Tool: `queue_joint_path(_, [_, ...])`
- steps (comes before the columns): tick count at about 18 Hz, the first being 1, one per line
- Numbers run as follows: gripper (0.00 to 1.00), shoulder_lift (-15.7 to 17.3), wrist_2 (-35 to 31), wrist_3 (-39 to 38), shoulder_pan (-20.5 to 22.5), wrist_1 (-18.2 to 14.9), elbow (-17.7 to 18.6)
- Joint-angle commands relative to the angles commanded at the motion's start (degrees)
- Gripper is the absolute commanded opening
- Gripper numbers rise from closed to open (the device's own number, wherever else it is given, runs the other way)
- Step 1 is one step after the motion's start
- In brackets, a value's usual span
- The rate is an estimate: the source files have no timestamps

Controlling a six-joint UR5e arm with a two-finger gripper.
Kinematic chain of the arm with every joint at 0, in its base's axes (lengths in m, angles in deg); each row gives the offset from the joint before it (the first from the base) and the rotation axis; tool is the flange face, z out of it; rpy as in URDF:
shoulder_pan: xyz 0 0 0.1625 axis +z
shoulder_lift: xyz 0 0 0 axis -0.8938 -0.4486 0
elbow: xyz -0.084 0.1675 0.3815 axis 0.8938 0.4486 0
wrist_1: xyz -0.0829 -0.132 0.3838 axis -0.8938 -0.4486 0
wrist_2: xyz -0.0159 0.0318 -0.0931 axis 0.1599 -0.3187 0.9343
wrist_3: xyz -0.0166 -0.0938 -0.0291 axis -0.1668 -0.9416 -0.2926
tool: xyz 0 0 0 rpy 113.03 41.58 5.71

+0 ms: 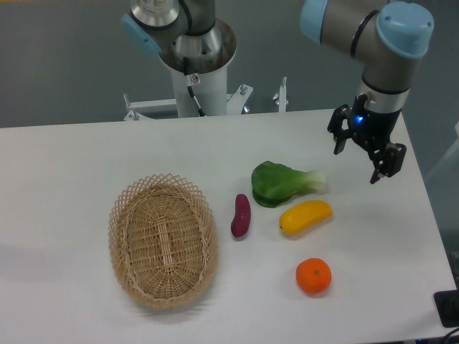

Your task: Pick up the green vegetable from the table

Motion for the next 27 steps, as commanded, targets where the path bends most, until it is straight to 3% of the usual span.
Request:
queue_joint_path(9, [1.0,0.44,0.09,1.05,0.7,0.35,1.4])
queue_joint_path(15, [1.0,0.53,-0.26,3.16,0.44,1.84,5.44])
queue_joint_path(19, [1.0,0.44,-4.29,10.0,0.62,5.53,9.22])
queue_joint_path(27, [1.0,-1.76,-9.05,17.84,0.09,5.62,12.04])
